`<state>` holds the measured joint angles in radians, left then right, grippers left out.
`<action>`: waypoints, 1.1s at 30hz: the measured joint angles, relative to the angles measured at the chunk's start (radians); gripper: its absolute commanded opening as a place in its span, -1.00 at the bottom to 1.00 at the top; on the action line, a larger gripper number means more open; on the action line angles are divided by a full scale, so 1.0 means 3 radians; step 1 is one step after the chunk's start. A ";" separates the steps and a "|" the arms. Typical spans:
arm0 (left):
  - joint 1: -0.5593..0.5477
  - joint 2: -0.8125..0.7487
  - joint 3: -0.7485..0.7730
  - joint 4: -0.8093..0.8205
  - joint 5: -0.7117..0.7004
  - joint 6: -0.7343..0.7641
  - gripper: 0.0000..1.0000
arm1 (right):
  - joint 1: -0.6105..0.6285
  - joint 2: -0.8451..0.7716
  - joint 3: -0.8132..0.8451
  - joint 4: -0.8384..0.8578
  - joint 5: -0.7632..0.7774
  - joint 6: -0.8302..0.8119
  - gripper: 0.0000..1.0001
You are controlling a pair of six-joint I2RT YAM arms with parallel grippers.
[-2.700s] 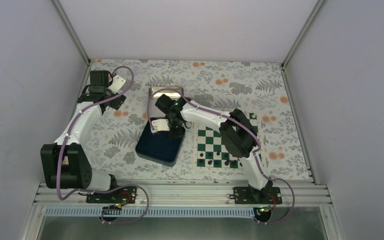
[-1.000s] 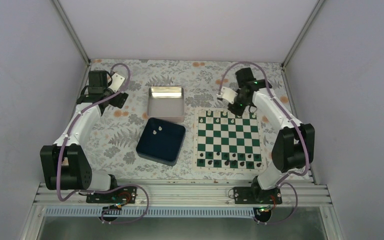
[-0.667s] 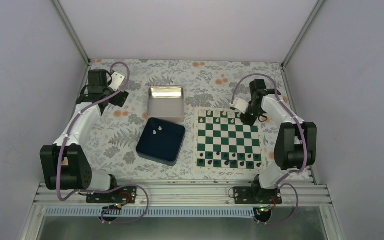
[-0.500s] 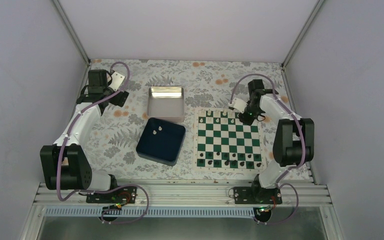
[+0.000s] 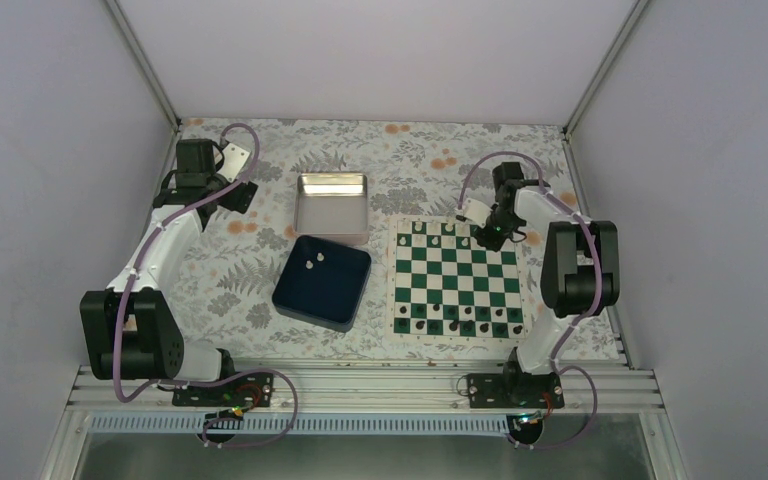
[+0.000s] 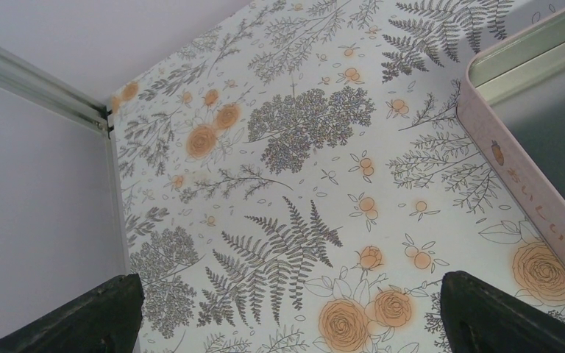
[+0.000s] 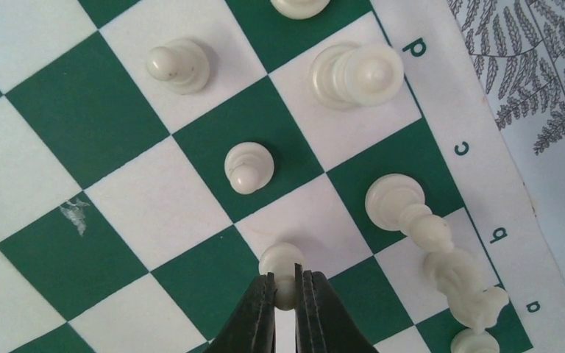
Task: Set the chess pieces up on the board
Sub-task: Place the chess piece on the chessboard.
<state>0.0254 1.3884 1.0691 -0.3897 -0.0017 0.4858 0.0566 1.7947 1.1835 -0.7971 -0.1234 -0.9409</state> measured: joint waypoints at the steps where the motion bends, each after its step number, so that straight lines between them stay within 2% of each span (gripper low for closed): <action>1: 0.0000 0.0000 0.0000 0.0000 -0.0001 0.0000 1.00 | -0.0001 0.0004 0.0001 0.0008 0.0000 -0.0001 -0.89; 6: 0.0000 0.0001 0.0000 0.0000 0.0015 0.0000 1.00 | -0.0001 0.0047 0.0005 0.0069 -0.0006 -0.0004 -0.87; 17: 0.0000 0.0000 -0.0005 -0.0003 0.0053 0.0000 1.00 | -0.0001 0.0060 0.0005 0.0159 -0.0006 -0.0006 -0.39; 25: 0.0000 -0.0025 -0.0039 -0.0005 0.0072 0.0001 1.00 | 0.0017 -0.0052 0.0137 -0.0175 -0.0095 -0.0029 -0.24; 28: 0.0000 -0.0038 -0.0050 -0.0003 0.0075 0.0001 1.00 | 0.0159 -0.0256 0.0345 -0.0345 -0.0098 0.0004 -0.22; 33: 0.0000 -0.0050 -0.0052 -0.0003 0.0117 0.0000 1.00 | 0.0931 -0.0486 0.0841 -0.0484 -0.0043 0.0177 -0.14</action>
<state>0.0254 1.3735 1.0534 -0.3904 0.0334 0.4858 0.3359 1.6489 1.4357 -0.9424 -0.1364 -0.8879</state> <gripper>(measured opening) 0.999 0.415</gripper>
